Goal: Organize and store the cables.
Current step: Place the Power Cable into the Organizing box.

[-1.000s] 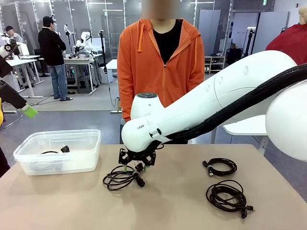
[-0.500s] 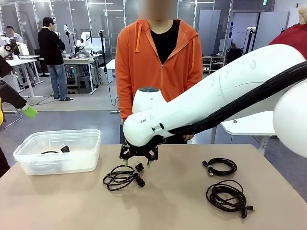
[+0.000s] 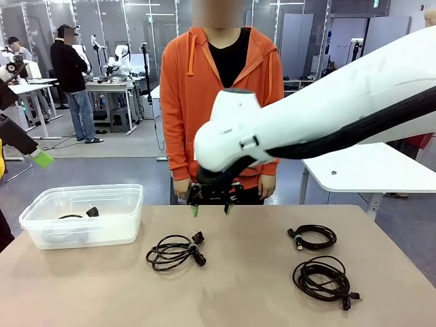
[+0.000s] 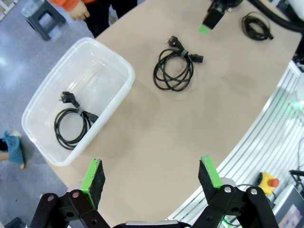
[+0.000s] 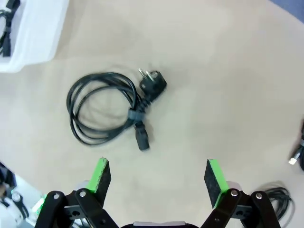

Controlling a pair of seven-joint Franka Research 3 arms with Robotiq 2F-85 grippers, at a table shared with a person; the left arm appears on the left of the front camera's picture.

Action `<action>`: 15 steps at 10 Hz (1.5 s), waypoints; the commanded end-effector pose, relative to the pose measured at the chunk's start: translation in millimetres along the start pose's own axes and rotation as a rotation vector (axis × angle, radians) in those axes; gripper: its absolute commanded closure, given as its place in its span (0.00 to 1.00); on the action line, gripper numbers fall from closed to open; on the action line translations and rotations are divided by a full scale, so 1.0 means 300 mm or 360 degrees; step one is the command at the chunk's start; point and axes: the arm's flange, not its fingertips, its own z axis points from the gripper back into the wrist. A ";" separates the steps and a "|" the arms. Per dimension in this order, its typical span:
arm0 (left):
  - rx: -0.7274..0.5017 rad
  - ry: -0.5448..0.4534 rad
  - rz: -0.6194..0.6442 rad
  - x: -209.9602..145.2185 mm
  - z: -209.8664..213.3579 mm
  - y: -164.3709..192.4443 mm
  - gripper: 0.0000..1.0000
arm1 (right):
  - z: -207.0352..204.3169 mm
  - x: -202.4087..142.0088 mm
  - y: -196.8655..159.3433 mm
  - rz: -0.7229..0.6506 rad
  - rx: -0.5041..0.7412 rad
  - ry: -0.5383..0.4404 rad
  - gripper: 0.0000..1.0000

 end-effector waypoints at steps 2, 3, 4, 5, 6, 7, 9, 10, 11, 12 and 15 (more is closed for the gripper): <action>-0.0004 -0.0005 0.0011 -0.008 0.001 -0.007 0.00 | 0.126 -0.113 -0.227 0.0108 0.0124 -0.0014 0.00; -0.0004 -0.0005 0.0011 -0.008 0.001 -0.007 0.00 | 0.171 -0.137 -0.289 0.0158 0.0195 -0.0040 0.00; -0.0004 -0.0005 0.0011 -0.008 0.001 -0.007 0.00 | 0.213 -0.169 -0.334 0.0198 0.0218 -0.0089 0.00; -0.0004 -0.0005 0.0011 -0.008 0.001 -0.007 0.00 | 0.258 -0.204 -0.370 0.0213 0.0248 -0.0142 0.00; -0.0004 -0.0005 0.0011 -0.008 0.001 -0.007 0.00 | 0.288 -0.229 -0.392 0.0268 0.0278 -0.0191 0.00; -0.0004 -0.0005 0.0011 -0.008 0.001 -0.007 0.00 | 0.312 -0.253 -0.411 0.0330 0.0250 -0.0249 0.00; -0.0004 -0.0005 0.0011 -0.008 0.001 -0.007 0.00 | 0.381 -0.319 -0.469 0.0455 0.0300 -0.0342 0.00; -0.0004 -0.0005 0.0011 -0.008 0.001 -0.007 0.00 | 0.429 -0.357 -0.505 0.0537 0.0279 -0.0326 0.00; -0.0004 -0.0005 0.0011 -0.008 0.001 -0.007 0.00 | 0.468 -0.387 -0.535 0.0602 0.0246 -0.0325 0.00; -0.0004 -0.0005 0.0011 -0.008 0.001 -0.007 0.00 | 0.501 -0.416 -0.561 0.0647 0.0233 -0.0331 0.00; -0.0175 0.0066 0.0139 0.133 -0.116 -0.008 0.00 | 0.586 -0.533 -0.651 0.0687 0.0206 -0.0386 0.00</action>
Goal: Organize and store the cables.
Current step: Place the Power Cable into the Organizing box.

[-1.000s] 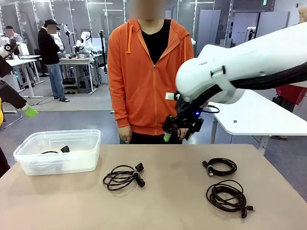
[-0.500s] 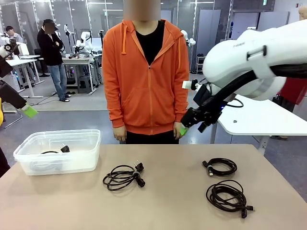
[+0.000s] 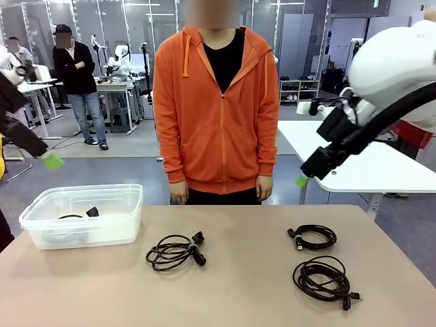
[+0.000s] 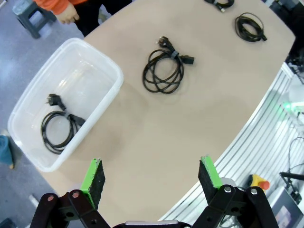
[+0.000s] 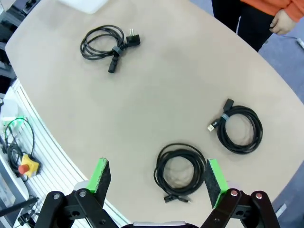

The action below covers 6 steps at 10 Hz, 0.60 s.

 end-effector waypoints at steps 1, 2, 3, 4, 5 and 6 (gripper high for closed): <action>-0.0190 0.0030 0.0169 0.141 -0.085 -0.006 0.00 | 0.033 -0.086 -0.006 0.0051 -0.0009 0.0011 0.00; -0.0209 0.0036 0.0263 0.189 -0.128 -0.018 0.00 | 0.052 -0.137 -0.001 0.0133 -0.0041 0.0061 0.00; -0.0185 0.0020 0.0363 0.238 -0.168 -0.018 0.00 | 0.085 -0.192 -0.004 0.0193 0.0011 -0.0001 0.00; -0.0179 -0.0002 0.0405 0.275 -0.208 -0.025 0.00 | 0.097 -0.230 -0.010 0.0211 0.0015 -0.0030 0.00; -0.0198 0.0032 0.0452 0.313 -0.256 -0.041 0.00 | 0.103 -0.261 -0.006 0.0235 0.0010 -0.0037 0.00; -0.0246 0.0095 0.0486 0.356 -0.308 -0.057 0.00 | 0.117 -0.289 0.004 0.0271 0.0020 -0.0064 0.00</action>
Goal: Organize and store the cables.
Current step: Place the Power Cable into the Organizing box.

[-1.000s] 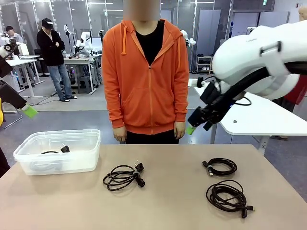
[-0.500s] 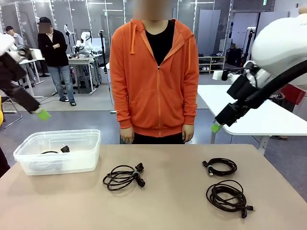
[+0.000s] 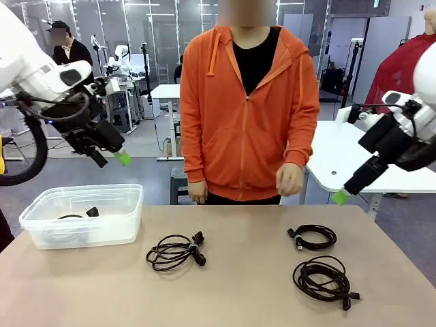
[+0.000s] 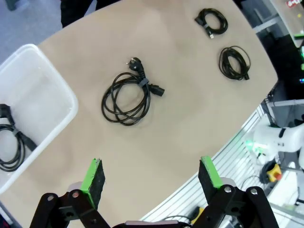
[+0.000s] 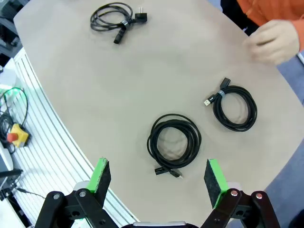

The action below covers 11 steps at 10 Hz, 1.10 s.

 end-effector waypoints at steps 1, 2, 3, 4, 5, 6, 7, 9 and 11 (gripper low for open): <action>-0.0080 0.0095 0.0086 0.091 -0.070 -0.017 0.00 | 0.023 -0.049 0.030 0.0061 0.0009 -0.0057 0.00; -0.0073 0.0127 0.0120 0.146 -0.154 -0.017 0.00 | 0.043 -0.066 0.040 0.0060 -0.0024 -0.0085 0.00; -0.0044 0.0195 0.0123 0.176 -0.233 -0.015 0.00 | 0.071 -0.082 0.059 0.0056 -0.0058 -0.0107 0.00; -0.0036 0.0224 0.0154 0.198 -0.288 -0.012 0.00 | 0.110 -0.108 0.083 0.0033 -0.0102 -0.0120 0.00; -0.0036 0.0186 0.0190 0.221 -0.322 0.000 0.00 | 0.149 -0.153 0.107 0.0019 -0.0132 -0.0154 0.00; -0.0019 0.0133 0.0212 0.245 -0.358 0.018 0.00 | 0.188 -0.250 0.131 0.0016 -0.0185 -0.0188 0.00; -0.0013 0.0155 0.0222 0.251 -0.377 0.026 0.00 | 0.216 -0.320 0.141 -0.0092 -0.0232 -0.0226 0.00; -0.0028 0.0163 0.0207 0.263 -0.422 0.013 0.00 | 0.254 -0.387 0.139 -0.0175 -0.0236 -0.0269 0.00; -0.0044 0.0264 0.0226 0.257 -0.466 0.011 0.00 | 0.255 -0.429 0.132 -0.0170 -0.0181 -0.0352 0.00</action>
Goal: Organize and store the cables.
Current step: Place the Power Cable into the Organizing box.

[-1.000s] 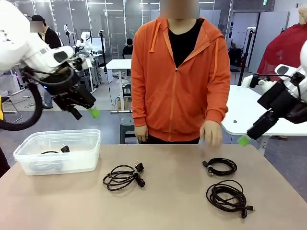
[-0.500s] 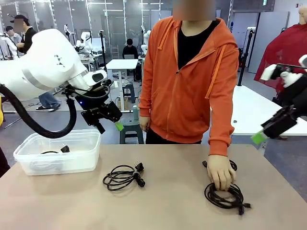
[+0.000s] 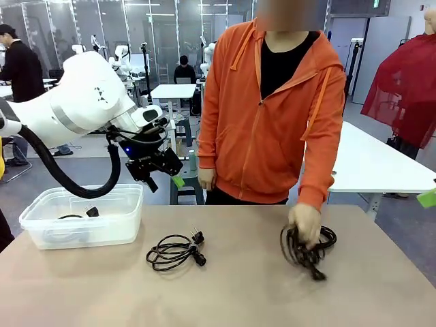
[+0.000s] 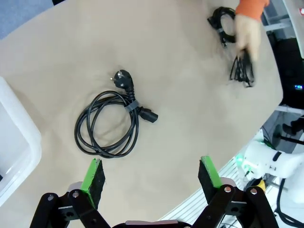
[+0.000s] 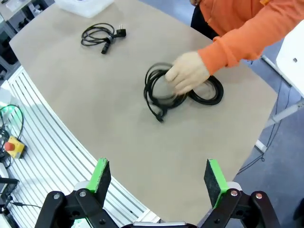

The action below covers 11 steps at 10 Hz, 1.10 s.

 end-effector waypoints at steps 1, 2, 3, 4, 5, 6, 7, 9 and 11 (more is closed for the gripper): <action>0.0035 0.0049 0.0023 0.017 -0.022 0.006 0.00 | -0.076 -0.076 0.020 -0.0070 0.0046 -0.0007 0.00; 0.0040 0.0048 0.0015 0.015 -0.028 0.003 0.00 | -0.081 -0.077 0.011 -0.0081 0.0070 -0.0026 0.00; -0.0023 0.0079 -0.0063 0.001 -0.024 -0.009 0.00 | -0.088 -0.073 0.004 -0.0062 0.0109 -0.0024 0.00; 0.0001 0.0033 0.0002 0.000 -0.039 0.001 0.00 | -0.004 -0.023 -0.027 -0.0041 0.0036 -0.0018 0.00; 0.0001 0.0033 0.0002 0.000 -0.039 0.001 0.00 | -0.004 -0.023 -0.027 -0.0041 0.0036 -0.0018 0.00; 0.0001 0.0033 0.0002 0.000 -0.039 0.001 0.00 | -0.004 -0.023 -0.027 -0.0041 0.0036 -0.0018 0.00; 0.0001 0.0033 0.0002 0.000 -0.039 0.001 0.00 | -0.004 -0.023 -0.027 -0.0041 0.0036 -0.0018 0.00; -0.0003 0.0044 -0.0002 -0.002 -0.043 0.000 0.00 | -0.004 -0.023 -0.027 -0.0041 0.0036 -0.0018 0.00; -0.0008 0.0062 0.0309 0.025 -0.111 -0.019 0.00 | -0.004 -0.023 -0.027 -0.0041 0.0036 -0.0018 0.00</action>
